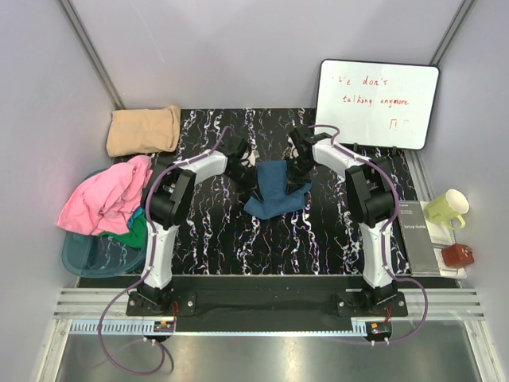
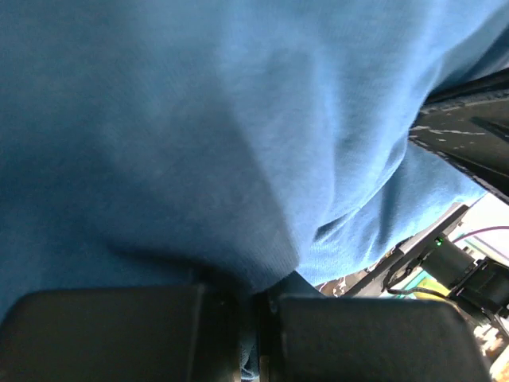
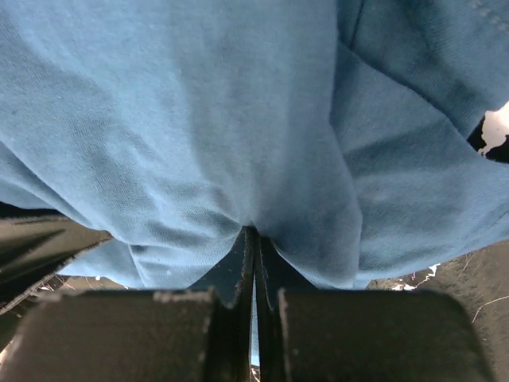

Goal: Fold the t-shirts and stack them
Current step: Put the neatly folded tshirt into the corner of the board with the left arm

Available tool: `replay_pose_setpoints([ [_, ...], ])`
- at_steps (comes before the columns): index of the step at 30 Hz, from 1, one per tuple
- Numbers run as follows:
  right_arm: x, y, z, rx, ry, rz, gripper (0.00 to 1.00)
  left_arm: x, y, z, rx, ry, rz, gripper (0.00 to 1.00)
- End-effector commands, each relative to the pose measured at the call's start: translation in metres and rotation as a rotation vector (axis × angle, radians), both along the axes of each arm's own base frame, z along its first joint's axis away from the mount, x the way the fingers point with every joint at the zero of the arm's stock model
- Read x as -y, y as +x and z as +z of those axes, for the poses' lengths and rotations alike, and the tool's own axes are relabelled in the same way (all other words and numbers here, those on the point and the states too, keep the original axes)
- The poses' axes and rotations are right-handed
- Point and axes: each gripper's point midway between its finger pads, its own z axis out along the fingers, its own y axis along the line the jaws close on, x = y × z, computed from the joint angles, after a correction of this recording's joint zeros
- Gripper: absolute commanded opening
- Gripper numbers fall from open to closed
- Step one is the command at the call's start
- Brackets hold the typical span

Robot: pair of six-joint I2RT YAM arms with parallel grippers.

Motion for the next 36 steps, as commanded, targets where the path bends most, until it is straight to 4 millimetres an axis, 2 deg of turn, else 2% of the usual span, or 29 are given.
replay_pose_setpoints([
  [1, -0.012, 0.012, 0.012, 0.048, 0.025, 0.011, 0.00, -0.007, 0.001, -0.020, 0.007, 0.091, -0.013, 0.00],
  [5, -0.014, 0.016, 0.026, 0.081, 0.037, 0.010, 0.02, -0.027, 0.022, 0.002, 0.079, 0.140, 0.029, 0.00],
  [6, -0.015, 0.018, 0.030, 0.091, 0.046, 0.012, 0.04, -0.037, 0.031, 0.005, 0.098, 0.163, 0.053, 0.00],
  [7, -0.016, 0.019, 0.035, 0.099, 0.054, 0.012, 0.09, -0.041, 0.039, 0.015, 0.124, 0.171, 0.064, 0.00],
  [9, -0.018, 0.025, 0.050, 0.138, 0.068, 0.011, 0.12, -0.054, 0.058, 0.029, 0.174, 0.211, 0.086, 0.00],
  [10, -0.018, 0.027, 0.056, 0.155, 0.067, 0.010, 0.16, -0.059, 0.064, 0.032, 0.187, 0.225, 0.093, 0.00],
  [11, -0.018, 0.030, 0.068, 0.187, 0.073, 0.008, 0.25, -0.068, 0.072, 0.034, 0.205, 0.241, 0.101, 0.00],
  [12, -0.018, 0.033, 0.078, 0.215, 0.076, 0.016, 0.30, -0.070, 0.080, 0.043, 0.225, 0.244, 0.107, 0.00],
  [13, -0.016, 0.037, 0.089, 0.250, 0.070, 0.011, 0.36, -0.074, 0.086, 0.041, 0.227, 0.255, 0.112, 0.00],
  [14, -0.014, 0.038, 0.095, 0.267, 0.065, 0.009, 0.50, -0.082, 0.094, 0.042, 0.240, 0.270, 0.122, 0.00],
  [16, -0.009, 0.043, 0.115, 0.331, 0.052, 0.013, 0.60, -0.088, 0.107, 0.043, 0.248, 0.281, 0.138, 0.00],
  [18, -0.002, 0.043, 0.122, 0.362, 0.025, 0.011, 0.71, -0.095, 0.123, 0.047, 0.267, 0.276, 0.166, 0.00],
  [19, 0.001, 0.041, 0.130, 0.379, 0.021, 0.009, 0.74, -0.097, 0.128, 0.039, 0.256, 0.278, 0.176, 0.00],
  [22, 0.011, 0.035, 0.133, 0.394, -0.008, 0.011, 0.77, -0.104, 0.147, 0.033, 0.258, 0.271, 0.207, 0.00],
  [23, 0.013, 0.029, 0.127, 0.382, -0.021, 0.019, 0.77, -0.108, 0.156, 0.037, 0.274, 0.265, 0.222, 0.00],
  [24, 0.017, 0.027, 0.124, 0.377, -0.035, 0.015, 0.78, -0.110, 0.159, 0.028, 0.262, 0.270, 0.226, 0.00],
  [25, 0.018, 0.024, 0.126, 0.382, -0.038, 0.016, 0.78, -0.113, 0.164, 0.027, 0.263, 0.271, 0.238, 0.00],
  [26, 0.022, 0.019, 0.120, 0.366, -0.050, 0.016, 0.78, -0.120, 0.170, 0.028, 0.268, 0.270, 0.257, 0.00],
  [27, 0.023, 0.017, 0.118, 0.363, -0.056, 0.014, 0.79, -0.125, 0.173, 0.022, 0.257, 0.275, 0.268, 0.04],
  [28, 0.025, 0.014, 0.118, 0.362, -0.057, 0.014, 0.79, -0.125, 0.174, 0.021, 0.251, 0.252, 0.264, 0.24],
  [29, 0.027, 0.010, 0.113, 0.347, -0.063, 0.011, 0.79, -0.132, 0.178, 0.023, 0.251, 0.244, 0.271, 0.49],
  [30, 0.027, 0.009, 0.112, 0.346, -0.059, 0.009, 0.79, -0.134, 0.178, 0.024, 0.252, 0.239, 0.270, 0.86],
  [31, 0.026, 0.007, 0.113, 0.347, -0.054, 0.010, 0.79, -0.137, 0.178, 0.027, 0.264, 0.242, 0.259, 0.95],
  [32, 0.027, 0.005, 0.110, 0.340, -0.054, 0.011, 0.80, -0.138, 0.175, 0.028, 0.265, 0.246, 0.249, 0.99],
  [34, 0.023, 0.009, 0.111, 0.347, -0.038, 0.014, 0.80, -0.137, 0.171, 0.052, 0.309, 0.225, 0.223, 0.99],
  [35, 0.020, 0.010, 0.113, 0.347, -0.025, 0.018, 0.80, -0.137, 0.165, 0.056, 0.309, 0.222, 0.216, 0.99],
  [36, 0.017, 0.012, 0.110, 0.337, -0.017, 0.022, 0.80, -0.137, 0.163, 0.083, 0.363, 0.204, 0.212, 0.99],
])
